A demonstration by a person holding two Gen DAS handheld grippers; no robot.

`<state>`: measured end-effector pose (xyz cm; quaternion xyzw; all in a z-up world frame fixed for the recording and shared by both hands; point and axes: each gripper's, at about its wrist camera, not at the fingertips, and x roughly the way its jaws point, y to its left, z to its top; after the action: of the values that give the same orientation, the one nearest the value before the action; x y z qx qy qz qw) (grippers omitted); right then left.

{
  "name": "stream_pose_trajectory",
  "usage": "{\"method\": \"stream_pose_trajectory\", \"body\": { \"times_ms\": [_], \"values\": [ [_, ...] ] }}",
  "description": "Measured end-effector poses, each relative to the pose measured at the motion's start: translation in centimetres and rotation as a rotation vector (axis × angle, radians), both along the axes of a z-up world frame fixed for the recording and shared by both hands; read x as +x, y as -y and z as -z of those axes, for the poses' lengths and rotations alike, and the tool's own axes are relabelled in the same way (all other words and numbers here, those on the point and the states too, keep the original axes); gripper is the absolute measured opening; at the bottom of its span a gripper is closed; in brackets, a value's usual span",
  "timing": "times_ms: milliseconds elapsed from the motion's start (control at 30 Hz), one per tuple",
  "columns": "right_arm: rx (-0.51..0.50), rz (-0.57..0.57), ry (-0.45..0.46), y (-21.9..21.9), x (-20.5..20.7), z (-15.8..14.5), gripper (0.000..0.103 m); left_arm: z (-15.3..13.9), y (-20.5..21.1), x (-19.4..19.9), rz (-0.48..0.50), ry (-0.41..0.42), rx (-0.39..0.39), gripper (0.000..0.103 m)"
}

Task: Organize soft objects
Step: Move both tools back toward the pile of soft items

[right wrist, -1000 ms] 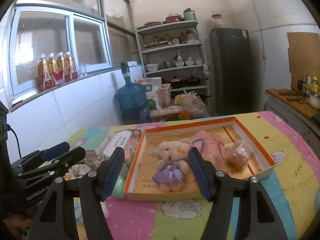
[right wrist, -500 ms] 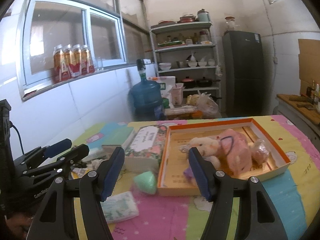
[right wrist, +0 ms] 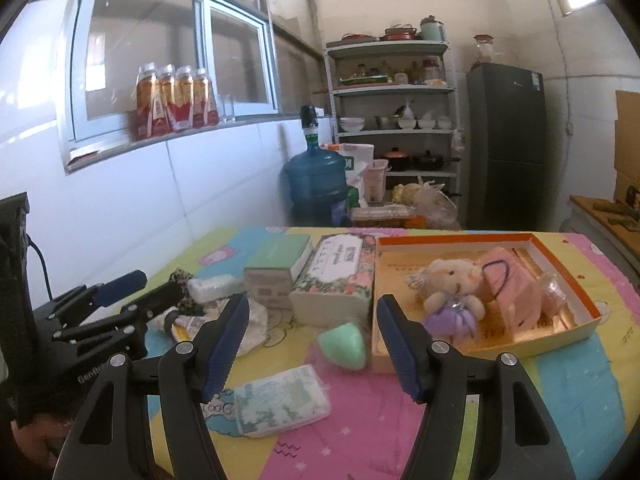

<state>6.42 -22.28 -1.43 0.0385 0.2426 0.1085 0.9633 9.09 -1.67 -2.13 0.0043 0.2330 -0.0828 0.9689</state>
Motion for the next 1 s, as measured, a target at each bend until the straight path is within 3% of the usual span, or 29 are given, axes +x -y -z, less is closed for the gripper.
{"method": "stream_pose_trajectory", "body": {
  "times_ms": [400, 500, 1000],
  "values": [
    [-0.006, -0.040, -0.138, -2.8, -0.4, 4.9, 0.069, 1.7, -3.4, -0.2, -0.037, -0.033, -0.026, 0.055],
    [-0.041, -0.085, -0.164, -3.9, -0.1, 6.2, 0.079, 2.0, -4.0, -0.2, -0.042, -0.039, -0.028, 0.055],
    [-0.169, -0.183, -0.224, -4.1, 2.8, 8.8, 0.082, 3.4, -5.7, 0.7, -0.064, -0.076, -0.058, 0.055]
  ]
}}
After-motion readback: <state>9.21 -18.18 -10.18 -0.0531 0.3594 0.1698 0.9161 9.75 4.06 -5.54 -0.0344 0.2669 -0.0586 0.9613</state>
